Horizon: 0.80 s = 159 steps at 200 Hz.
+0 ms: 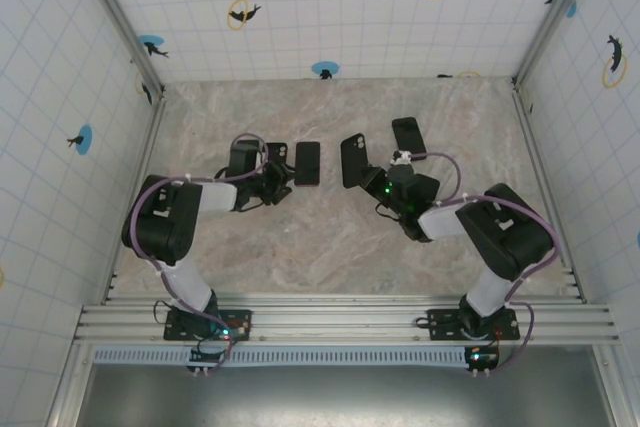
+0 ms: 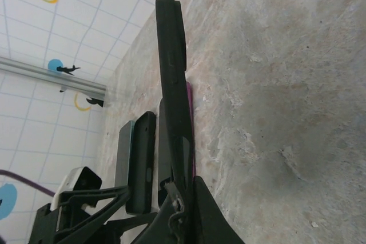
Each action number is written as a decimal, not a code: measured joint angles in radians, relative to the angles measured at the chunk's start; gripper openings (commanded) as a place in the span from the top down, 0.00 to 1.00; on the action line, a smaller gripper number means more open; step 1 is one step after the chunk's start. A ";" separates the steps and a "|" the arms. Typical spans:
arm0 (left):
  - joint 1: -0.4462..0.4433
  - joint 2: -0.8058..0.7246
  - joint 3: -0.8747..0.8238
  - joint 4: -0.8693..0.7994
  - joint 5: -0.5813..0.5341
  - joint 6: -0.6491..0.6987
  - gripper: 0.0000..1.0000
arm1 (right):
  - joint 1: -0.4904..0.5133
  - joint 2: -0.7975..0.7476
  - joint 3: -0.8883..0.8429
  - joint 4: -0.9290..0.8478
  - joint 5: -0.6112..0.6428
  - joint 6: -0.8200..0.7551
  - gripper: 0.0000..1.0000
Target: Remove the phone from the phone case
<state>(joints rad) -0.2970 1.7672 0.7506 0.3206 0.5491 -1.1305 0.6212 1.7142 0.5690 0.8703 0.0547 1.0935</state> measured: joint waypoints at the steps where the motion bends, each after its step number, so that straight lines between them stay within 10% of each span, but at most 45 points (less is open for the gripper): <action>1: 0.000 -0.002 0.000 -0.002 0.000 0.001 0.34 | 0.000 0.002 0.001 0.000 0.000 0.000 0.99; 159: 0.003 -0.292 0.024 -0.186 -0.015 0.102 0.21 | 0.039 0.318 0.264 -0.001 0.019 0.062 0.88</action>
<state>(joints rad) -0.2943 1.4750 0.7742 0.1349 0.5339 -1.0286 0.6598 2.0319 0.8333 0.8692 0.0734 1.1557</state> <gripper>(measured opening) 0.788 0.113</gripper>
